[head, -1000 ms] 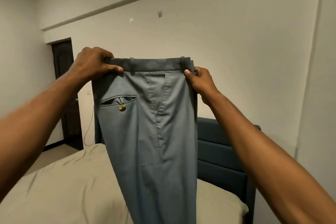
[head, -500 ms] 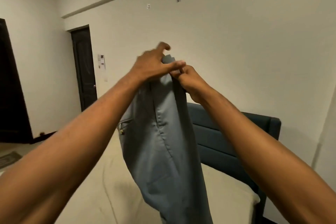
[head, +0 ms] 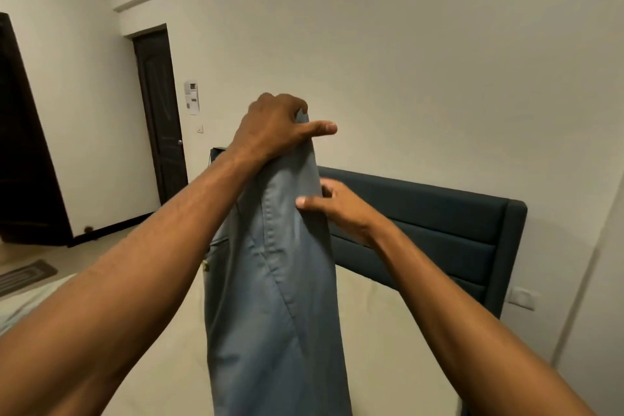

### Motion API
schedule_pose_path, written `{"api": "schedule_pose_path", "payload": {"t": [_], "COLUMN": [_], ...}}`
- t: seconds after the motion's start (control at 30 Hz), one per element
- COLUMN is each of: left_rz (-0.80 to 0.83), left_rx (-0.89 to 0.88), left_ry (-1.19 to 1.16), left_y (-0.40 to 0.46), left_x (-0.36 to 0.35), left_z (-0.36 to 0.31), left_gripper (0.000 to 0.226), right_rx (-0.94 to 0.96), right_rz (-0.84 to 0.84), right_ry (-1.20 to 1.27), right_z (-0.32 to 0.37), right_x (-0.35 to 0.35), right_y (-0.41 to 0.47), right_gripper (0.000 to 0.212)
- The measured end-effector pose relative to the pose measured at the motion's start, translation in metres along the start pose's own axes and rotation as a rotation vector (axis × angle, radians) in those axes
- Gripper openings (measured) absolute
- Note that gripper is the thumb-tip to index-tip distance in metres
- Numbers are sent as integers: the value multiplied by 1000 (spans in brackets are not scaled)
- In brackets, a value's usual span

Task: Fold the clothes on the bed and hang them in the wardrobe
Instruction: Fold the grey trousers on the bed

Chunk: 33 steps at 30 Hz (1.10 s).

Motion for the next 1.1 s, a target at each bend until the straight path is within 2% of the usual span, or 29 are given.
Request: {"api": "schedule_pose_path", "payload": {"t": [0.13, 0.27, 0.37, 0.57, 0.63, 0.67, 0.8, 0.9, 1.0, 1.1], "left_rz": [-59, -128, -181, -346, -392, -409, -452, -492, -509, -471], "left_rx": [-11, 29, 65, 193, 242, 265, 417, 608, 821, 1032], "left_ry": [-5, 37, 56, 10, -19, -25, -31, -30, -35, -31], "left_y": [-7, -13, -25, -71, -92, -102, -148, -198, -255, -312], "left_x": [30, 58, 72, 108, 124, 130, 139, 132, 111, 75], "left_z": [11, 26, 49, 104, 124, 133, 185, 243, 313, 367], "left_gripper": [61, 65, 63, 73, 77, 71, 60, 69, 82, 88], "right_rx": [-130, -239, -359, -568, -610, -625, -635, -636, -615, -579], "right_rz": [128, 215, 254, 322, 328, 309, 186, 51, -14, -11], "right_ry": [-24, -119, -215, -439, -478, -488, -509, -547, -654, -750], "right_z": [-58, -114, -166, -263, -288, -294, -301, -314, -331, -352], "right_x": [-52, -101, -132, -159, -166, -167, -162, -139, -116, -102], "right_y": [-14, -24, -34, -72, -83, -86, -82, -67, -49, -24], "right_gripper": [24, 38, 34, 56, 51, 44, 20, 36, 29, 26]}}
Point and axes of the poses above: each hand's wrist, its own y-axis towards the middle knuckle, its own x-axis out of the back of the hand, z = x × y, the point moved 8 cm from there along y, towards the middle knuckle, and after that the axes turned 13 degrees about -y, right-handed, at the moved point
